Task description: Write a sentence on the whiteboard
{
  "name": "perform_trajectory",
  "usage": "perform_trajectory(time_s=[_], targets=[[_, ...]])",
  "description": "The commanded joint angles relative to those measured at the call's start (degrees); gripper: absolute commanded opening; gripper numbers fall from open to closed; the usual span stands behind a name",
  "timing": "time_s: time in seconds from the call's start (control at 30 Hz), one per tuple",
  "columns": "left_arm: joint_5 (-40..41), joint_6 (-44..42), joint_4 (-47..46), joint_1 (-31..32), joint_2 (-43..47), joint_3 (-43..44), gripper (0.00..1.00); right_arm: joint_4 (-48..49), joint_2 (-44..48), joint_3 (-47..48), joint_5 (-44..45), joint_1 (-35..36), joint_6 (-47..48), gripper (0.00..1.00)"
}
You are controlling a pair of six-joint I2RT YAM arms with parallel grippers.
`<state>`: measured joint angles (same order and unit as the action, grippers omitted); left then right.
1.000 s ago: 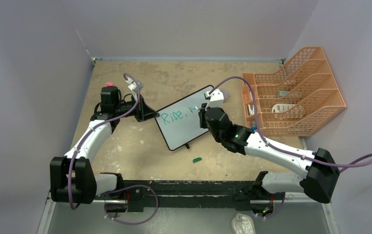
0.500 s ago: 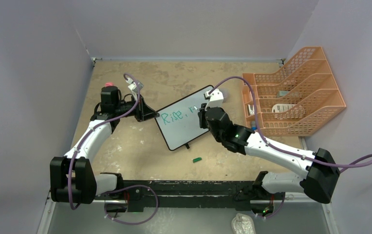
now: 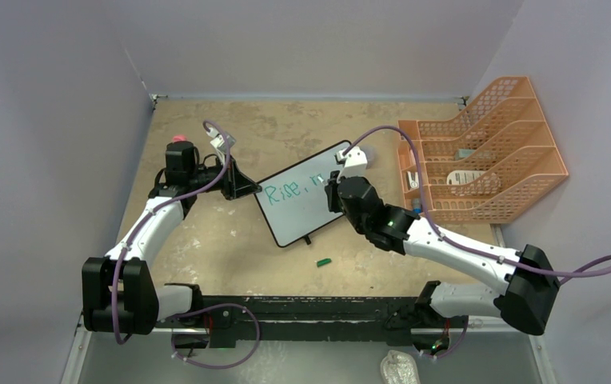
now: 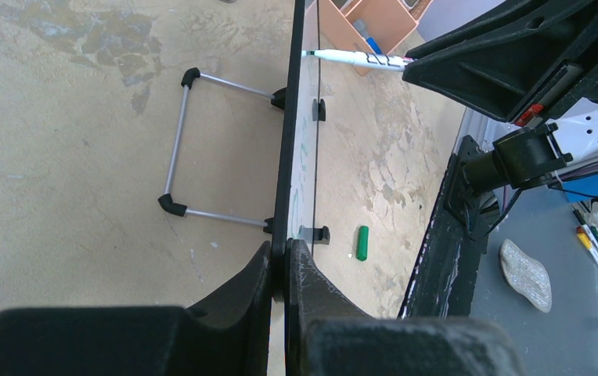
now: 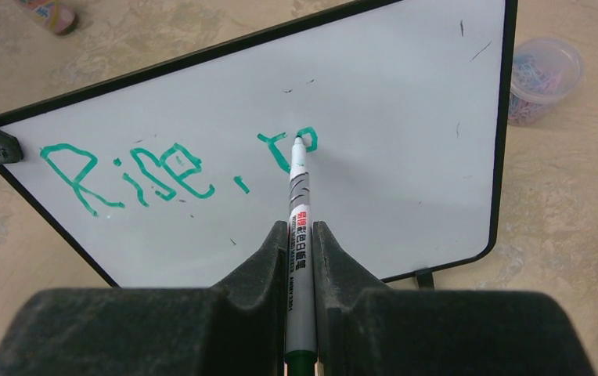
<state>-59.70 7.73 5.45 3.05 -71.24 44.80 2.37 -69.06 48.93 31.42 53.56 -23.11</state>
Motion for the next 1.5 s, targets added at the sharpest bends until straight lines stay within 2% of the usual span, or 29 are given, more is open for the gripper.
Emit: perform_trajectory(time_s=[0.0,0.63,1.47], targets=[[1.85,-2.46,0.08,0.03,-0.12,1.44,0.00,-0.47,2.20,-0.03,-0.94,-0.30,-0.91,0.00],[1.79,-2.45,0.07,0.07,-0.26,1.44,0.00,-2.20,2.87,-0.30,-2.16,-0.30,-2.02,0.00],[1.80,-2.54,0.25,0.05,-0.30,1.59,0.00,2.02,1.47,2.49,1.66,-0.30,-0.92,0.00]])
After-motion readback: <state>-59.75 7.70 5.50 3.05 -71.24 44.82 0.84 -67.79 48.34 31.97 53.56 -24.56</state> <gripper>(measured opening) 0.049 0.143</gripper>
